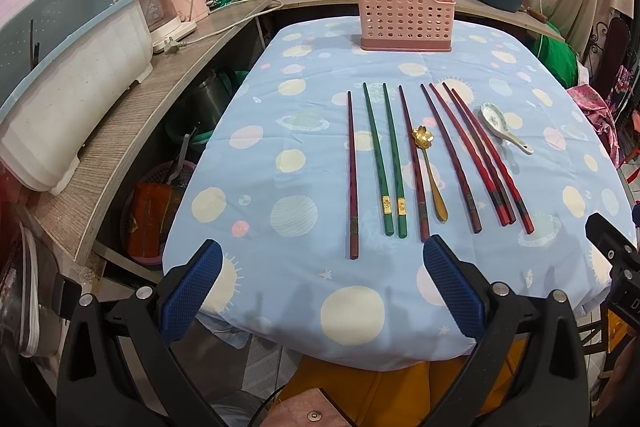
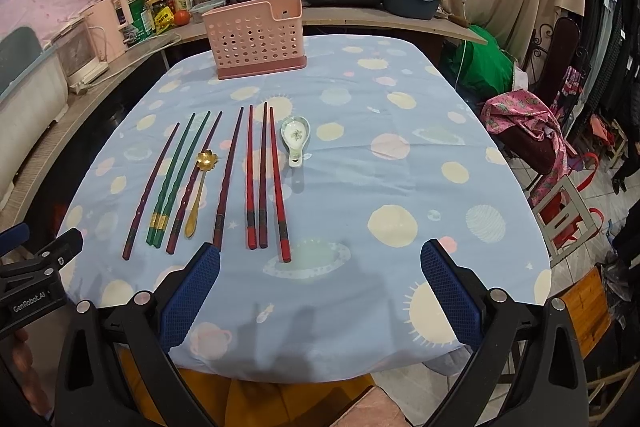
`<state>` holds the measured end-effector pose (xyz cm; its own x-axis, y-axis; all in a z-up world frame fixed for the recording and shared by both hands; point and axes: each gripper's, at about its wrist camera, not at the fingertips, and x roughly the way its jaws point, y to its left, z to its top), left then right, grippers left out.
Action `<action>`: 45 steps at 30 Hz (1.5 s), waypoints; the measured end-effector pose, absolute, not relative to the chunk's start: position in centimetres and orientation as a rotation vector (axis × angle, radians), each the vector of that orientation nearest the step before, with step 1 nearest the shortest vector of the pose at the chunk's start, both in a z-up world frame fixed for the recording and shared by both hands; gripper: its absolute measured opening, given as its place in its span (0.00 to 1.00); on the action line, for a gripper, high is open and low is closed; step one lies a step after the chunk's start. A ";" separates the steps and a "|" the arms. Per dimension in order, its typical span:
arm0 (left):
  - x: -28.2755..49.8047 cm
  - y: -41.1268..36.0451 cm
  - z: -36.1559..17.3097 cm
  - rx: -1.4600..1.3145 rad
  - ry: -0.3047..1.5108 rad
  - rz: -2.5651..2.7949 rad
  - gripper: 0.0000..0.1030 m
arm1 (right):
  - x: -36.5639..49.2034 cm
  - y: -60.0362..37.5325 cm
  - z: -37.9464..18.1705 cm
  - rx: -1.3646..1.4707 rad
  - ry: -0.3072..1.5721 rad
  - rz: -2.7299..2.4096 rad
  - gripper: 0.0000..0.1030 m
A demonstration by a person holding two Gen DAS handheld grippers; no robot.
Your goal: Organize utensils
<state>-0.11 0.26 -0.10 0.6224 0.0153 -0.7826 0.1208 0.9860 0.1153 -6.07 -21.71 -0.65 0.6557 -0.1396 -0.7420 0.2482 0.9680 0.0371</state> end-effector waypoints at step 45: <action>2.1 1.6 -1.7 0.086 0.983 -0.064 0.93 | -5.3 -22.1 -1.6 0.157 0.853 -0.209 0.93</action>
<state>2.12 1.58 -1.73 0.5533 -0.0157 -0.8329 0.0932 0.9947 0.0432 -5.30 -22.15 -1.63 0.6390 -0.1195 -0.7598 0.2451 0.9680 0.0539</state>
